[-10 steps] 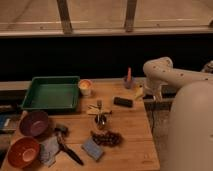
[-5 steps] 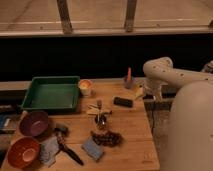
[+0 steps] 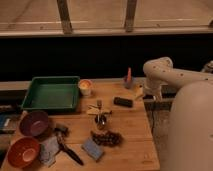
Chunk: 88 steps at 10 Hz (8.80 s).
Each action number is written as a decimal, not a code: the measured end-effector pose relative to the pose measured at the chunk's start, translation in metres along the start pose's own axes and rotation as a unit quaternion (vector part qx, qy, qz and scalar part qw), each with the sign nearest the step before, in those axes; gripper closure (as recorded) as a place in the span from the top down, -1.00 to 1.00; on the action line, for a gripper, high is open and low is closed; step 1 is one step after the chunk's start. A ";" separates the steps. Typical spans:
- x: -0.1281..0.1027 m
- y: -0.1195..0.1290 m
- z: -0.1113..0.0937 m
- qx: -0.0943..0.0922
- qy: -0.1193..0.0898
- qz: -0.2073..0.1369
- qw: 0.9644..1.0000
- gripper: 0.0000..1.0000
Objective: Place towel in table surface
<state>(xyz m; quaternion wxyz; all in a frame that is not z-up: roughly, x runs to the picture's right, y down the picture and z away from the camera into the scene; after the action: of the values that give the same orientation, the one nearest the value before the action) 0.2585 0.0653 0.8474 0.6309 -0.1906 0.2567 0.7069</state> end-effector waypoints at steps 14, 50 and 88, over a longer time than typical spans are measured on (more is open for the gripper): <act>0.123 0.227 -0.073 0.015 -0.070 -0.275 0.959 0.60; 0.322 0.528 -0.064 -0.102 -0.091 -0.695 0.706 0.60; 0.280 0.459 -0.073 -0.064 -0.082 -0.631 0.769 -1.00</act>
<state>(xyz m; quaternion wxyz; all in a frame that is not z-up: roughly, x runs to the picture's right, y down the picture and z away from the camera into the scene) -0.2364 0.2101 0.6792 0.9399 -0.2913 -0.0200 0.1770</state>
